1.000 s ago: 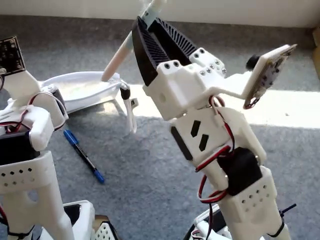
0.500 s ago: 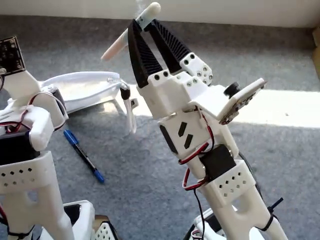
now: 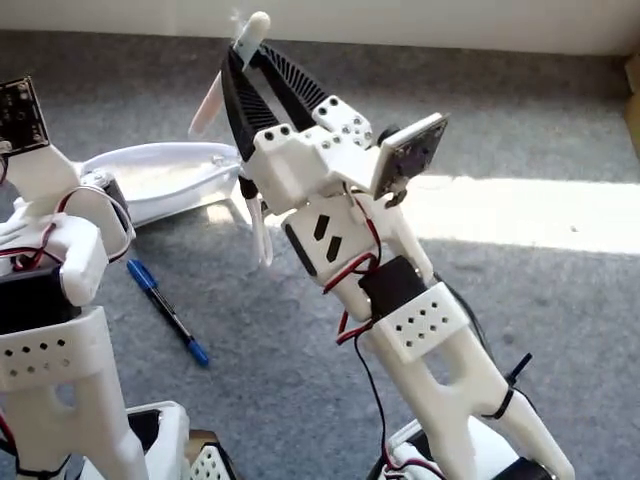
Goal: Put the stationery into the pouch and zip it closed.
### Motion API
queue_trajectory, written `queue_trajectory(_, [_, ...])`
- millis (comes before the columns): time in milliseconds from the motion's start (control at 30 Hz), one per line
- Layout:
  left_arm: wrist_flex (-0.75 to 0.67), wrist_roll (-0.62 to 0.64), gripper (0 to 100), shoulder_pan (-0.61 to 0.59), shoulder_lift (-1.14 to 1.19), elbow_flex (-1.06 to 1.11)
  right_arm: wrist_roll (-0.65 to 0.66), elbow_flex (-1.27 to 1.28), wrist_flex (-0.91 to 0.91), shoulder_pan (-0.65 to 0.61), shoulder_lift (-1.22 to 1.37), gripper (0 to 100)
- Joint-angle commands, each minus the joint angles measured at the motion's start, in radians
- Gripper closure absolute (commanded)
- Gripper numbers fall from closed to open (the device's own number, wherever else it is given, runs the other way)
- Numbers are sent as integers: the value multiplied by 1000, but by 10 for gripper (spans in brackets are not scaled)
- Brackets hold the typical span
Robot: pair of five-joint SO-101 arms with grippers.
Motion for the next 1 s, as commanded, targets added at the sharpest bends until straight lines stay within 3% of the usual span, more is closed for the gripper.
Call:
queue_trajectory(0, [-14,-8,982,-7,2,-1,14,-7,-28,-27,-5,994])
queue_trajectory(367, [-14,-8,982,-8,2,-4,14,-4,-21,-85,-16,994])
queue_trajectory(600, [-14,-8,982,-8,2,-4,12,-13,154,-125,-16,994])
queue_trajectory(967, [-14,-8,982,-8,2,-4,14,-13,171,-120,-2,994])
